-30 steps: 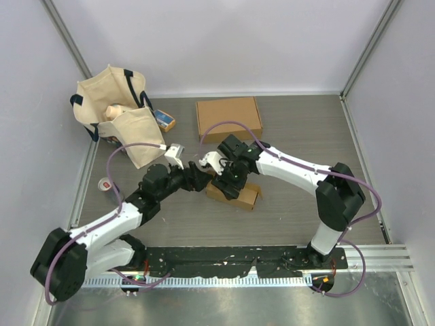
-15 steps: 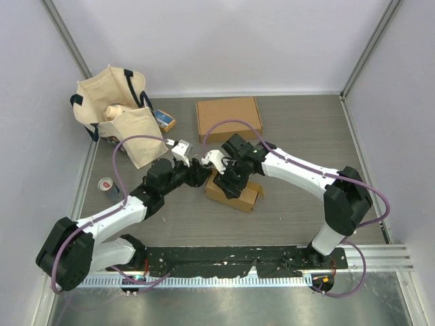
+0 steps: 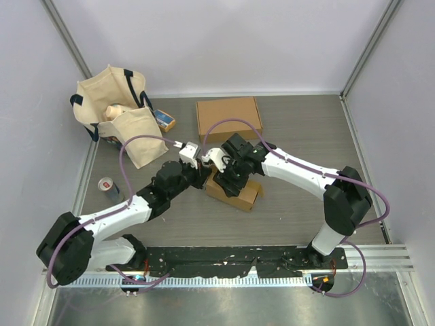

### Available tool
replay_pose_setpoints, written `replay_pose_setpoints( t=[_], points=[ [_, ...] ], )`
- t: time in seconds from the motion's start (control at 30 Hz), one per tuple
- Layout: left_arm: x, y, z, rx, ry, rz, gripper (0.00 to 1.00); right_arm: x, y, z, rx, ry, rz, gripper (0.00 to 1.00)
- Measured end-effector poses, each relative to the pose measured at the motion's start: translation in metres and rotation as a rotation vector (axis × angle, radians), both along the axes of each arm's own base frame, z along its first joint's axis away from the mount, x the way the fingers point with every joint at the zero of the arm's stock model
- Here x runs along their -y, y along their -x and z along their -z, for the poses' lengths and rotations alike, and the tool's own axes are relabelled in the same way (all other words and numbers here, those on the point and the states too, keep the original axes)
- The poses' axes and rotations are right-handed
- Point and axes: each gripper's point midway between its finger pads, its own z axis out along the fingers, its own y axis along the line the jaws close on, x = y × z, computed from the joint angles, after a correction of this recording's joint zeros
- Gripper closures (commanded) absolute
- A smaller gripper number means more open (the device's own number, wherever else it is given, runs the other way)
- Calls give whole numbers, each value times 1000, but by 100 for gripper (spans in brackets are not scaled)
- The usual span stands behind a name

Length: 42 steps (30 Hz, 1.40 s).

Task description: Fold the paper box

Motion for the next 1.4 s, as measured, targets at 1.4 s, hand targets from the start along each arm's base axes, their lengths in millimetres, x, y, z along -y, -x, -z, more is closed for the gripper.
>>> replay_pose_setpoints(
  t=[1.4],
  points=[
    [-25,23,20,27,106,-244,100,2,-16,-26,8,-118,383,14]
  ],
)
